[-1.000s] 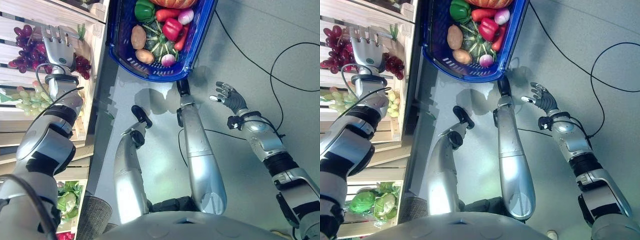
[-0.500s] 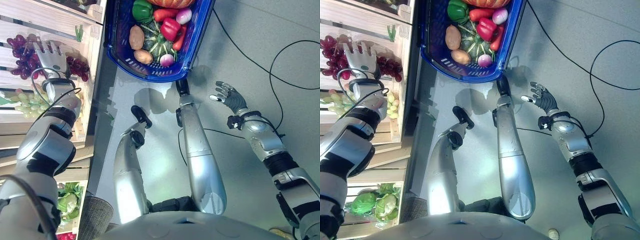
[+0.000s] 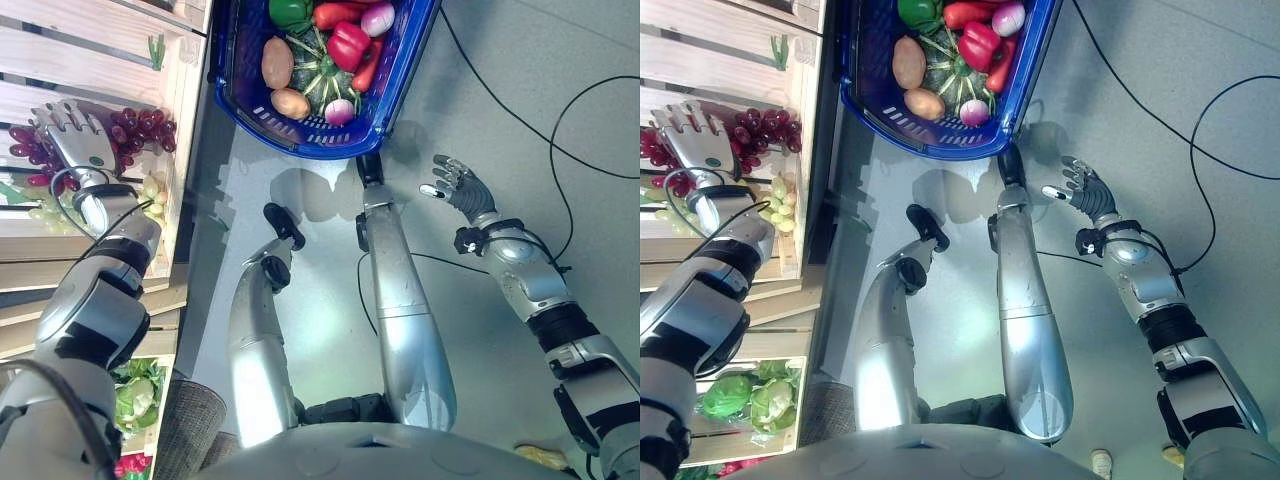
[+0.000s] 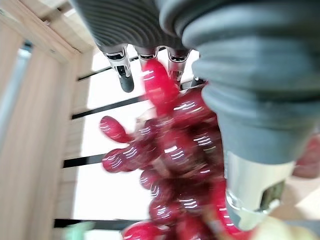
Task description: Pick up fruits and vegetables into the basket
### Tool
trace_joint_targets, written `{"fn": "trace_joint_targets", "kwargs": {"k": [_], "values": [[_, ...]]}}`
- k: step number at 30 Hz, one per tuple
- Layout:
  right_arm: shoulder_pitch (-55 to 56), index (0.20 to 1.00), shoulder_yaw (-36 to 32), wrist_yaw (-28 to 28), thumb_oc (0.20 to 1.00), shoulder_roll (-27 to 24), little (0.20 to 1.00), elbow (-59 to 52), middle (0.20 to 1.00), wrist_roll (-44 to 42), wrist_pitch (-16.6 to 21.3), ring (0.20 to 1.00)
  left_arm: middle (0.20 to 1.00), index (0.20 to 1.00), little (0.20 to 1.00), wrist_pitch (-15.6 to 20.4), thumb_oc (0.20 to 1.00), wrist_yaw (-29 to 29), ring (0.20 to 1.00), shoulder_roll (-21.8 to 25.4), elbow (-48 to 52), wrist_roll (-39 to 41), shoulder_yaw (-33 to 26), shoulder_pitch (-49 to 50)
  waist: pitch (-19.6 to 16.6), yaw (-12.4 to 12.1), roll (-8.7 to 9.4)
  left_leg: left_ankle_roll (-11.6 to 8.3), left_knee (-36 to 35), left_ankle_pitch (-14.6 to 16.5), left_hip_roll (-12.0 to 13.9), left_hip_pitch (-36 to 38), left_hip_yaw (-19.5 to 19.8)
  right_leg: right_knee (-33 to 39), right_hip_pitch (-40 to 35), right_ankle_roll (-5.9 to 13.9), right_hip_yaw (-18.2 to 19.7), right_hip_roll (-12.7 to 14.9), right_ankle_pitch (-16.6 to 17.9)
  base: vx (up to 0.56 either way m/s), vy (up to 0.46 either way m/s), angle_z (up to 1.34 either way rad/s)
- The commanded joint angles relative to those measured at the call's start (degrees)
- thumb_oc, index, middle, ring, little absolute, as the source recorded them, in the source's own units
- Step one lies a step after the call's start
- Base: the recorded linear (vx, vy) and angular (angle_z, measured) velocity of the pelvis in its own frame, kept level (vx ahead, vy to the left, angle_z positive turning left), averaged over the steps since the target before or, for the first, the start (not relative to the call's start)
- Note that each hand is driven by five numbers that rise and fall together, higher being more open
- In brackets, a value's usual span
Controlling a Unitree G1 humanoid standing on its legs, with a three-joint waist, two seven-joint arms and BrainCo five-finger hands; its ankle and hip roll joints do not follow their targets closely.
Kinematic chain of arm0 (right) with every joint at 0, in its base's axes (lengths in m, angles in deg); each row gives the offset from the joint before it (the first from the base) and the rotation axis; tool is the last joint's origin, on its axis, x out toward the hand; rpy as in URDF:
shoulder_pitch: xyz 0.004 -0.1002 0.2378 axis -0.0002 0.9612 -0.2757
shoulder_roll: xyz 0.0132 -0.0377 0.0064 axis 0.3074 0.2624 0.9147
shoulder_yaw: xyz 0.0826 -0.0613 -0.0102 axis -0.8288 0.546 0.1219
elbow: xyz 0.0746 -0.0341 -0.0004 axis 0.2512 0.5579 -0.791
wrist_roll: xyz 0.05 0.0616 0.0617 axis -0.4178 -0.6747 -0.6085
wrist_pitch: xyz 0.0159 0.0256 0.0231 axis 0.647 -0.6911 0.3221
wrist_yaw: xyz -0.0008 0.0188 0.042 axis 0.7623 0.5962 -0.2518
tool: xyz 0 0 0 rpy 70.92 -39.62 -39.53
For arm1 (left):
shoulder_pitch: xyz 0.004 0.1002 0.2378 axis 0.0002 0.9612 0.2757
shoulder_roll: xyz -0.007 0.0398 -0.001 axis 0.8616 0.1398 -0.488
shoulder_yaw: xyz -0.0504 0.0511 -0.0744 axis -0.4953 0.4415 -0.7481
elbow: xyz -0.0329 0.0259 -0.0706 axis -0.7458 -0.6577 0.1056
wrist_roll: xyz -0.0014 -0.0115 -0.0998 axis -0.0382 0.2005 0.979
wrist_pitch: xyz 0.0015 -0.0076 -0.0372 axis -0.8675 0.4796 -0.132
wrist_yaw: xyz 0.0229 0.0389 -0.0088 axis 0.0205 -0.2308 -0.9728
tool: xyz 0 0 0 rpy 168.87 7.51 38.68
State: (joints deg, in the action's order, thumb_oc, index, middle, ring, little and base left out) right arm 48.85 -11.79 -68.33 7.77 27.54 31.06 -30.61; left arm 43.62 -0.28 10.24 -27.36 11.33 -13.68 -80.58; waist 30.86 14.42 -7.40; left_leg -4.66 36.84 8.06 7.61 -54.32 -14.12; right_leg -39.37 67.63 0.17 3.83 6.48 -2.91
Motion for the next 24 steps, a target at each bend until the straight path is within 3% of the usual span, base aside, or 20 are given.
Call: {"fn": "trace_joint_targets", "kwargs": {"k": [1,7,11,12,13,18,20,21,23,24], "values": [[3.1,1.000,0.1,0.6,1.000,-0.9,1.000,-4.0,1.000,-1.4,3.1,1.000,1.000,1.000,1.000,-6.3,1.000,-1.7,1.000,5.6,-0.5,-4.1,-4.1,5.4,-1.1,1.2,0.28,0.48,3.3,1.6,-2.2,-5.9,3.3,-0.7,0.3,2.48,0.3,-0.8,-4.1,-0.01,-0.031,0.04],[2.8,1.000,0.4,1.3,1.000,-0.7,1.000,-4.4,1.000,-2.0,3.9,1.000,1.000,1.000,1.000,-9.4,1.000,-4.3,1.000,5.5,0.7,-8.7,-4.1,6.2,-1.1,0.7,0.91,0.65,3.5,1.6,-2.4,-7.0,4.0,-1.1,0.9,2.56,-0.2,-1.1,-4.1,0.00,0.000,0.00],[2.7,1.000,0.0,1.0,1.000,-1.0,1.000,-4.5,1.000,-2.0,4.3,1.000,1.000,1.000,1.000,-10.0,1.000,-0.8,1.000,5.4,1.6,-7.8,-4.5,6.9,-1.1,0.4,1.13,0.74,4.1,1.6,-2.6,-8.2,4.5,-1.7,1.8,2.48,-0.4,-1.3,-4.2,0.00,0.000,0.00],[2.6,1.000,0.0,1.0,1.000,-1.1,1.000,-4.4,1.000,-2.1,4.4,1.000,0.335,0.335,0.335,-10.3,0.335,-0.6,0.335,5.4,1.8,-6.9,-4.4,6.8,-1.1,0.4,1.11,0.76,4.2,1.7,-2.7,-8.3,4.6,-2.0,1.9,2.48,-0.4,-1.4,-4.3,0.01,0.011,-0.03],[2.6,1.000,-0.1,0.9,1.000,-1.2,1.000,-4.4,1.000,-2.1,4.4,1.000,0.200,0.200,0.200,-10.3,0.200,-0.4,0.200,5.5,1.9,-6.4,-4.4,6.8,-1.1,0.4,1.12,0.78,4.2,1.7,-2.7,-8.4,4.6,-2.1,2.0,2.51,-0.4,-1.4,-4.3,0.01,0.012,-0.04],[2.5,1.000,-0.2,0.2,1.000,-1.6,1.000,-3.9,1.000,-2.7,4.7,1.000,0.200,0.200,0.200,-8.1,0.200,6.5,0.200,5.9,1.9,4.9,-4.8,5.9,-1.1,0.3,1.36,0.88,4.1,1.6,-2.7,-8.4,4.7,-2.1,1.9,2.48,-0.6,-1.5,-4.4,0.00,0.000,0.00],[2.4,1.000,-0.2,0.0,1.000,-1.5,1.000,-3.7,1.000,-2.7,4.9,1.000,0.200,0.200,0.200,-5.3,0.200,10.8,0.200,6.1,1.3,13.1,-4.6,4.7,-1.1,0.3,1.53,0.87,4.3,1.6,-2.7,-8.6,4.8,-2.3,2.0,2.42,-0.7,-1.5,-4.5,0.00,0.000,0.00],[2.2,1.000,0.0,0.1,1.000,-1.4,1.000,-3.5,1.000,-2.7,4.9,1.000,0.200,0.200,0.200,-2.2,0.200,13.7,0.200,6.2,0.4,19.1,-4.4,3.7,-1.1,0.3,1.58,0.82,4.3,1.5,-2.7,-8.7,4.9,-2.4,2.0,2.41,-0.7,-1.6,-4.5,0.00,0.000,0.00],[2.2,1.000,0.1,0.1,1.000,-1.4,1.000,-3.5,1.000,-2.7,4.9,1.000,0.200,0.200,0.200,-0.6,0.200,14.9,0.200,6.2,0.0,21.7,-4.3,3.2,-1.1,0.3,1.60,0.82,4.2,1.4,-2.8,-8.6,4.9,-2.4,1.9,2.39,-0.7,-1.6,-4.5,0.00,0.000,0.00],[2.1,1.000,0.1,-0.1,1.000,-1.4,1.000,-3.4,1.000,-2.8,4.8,1.000,0.200,0.200,0.200,2.1,0.200,15.7,0.200,5.9,-0.5,24.7,-4.7,2.5,-1.1,0.4,1.64,0.81,4.0,1.3,-2.8,-8.4,4.9,-2.3,1.8,2.40,-0.6,-1.7,-4.6,0.00,0.000,0.00]]}}
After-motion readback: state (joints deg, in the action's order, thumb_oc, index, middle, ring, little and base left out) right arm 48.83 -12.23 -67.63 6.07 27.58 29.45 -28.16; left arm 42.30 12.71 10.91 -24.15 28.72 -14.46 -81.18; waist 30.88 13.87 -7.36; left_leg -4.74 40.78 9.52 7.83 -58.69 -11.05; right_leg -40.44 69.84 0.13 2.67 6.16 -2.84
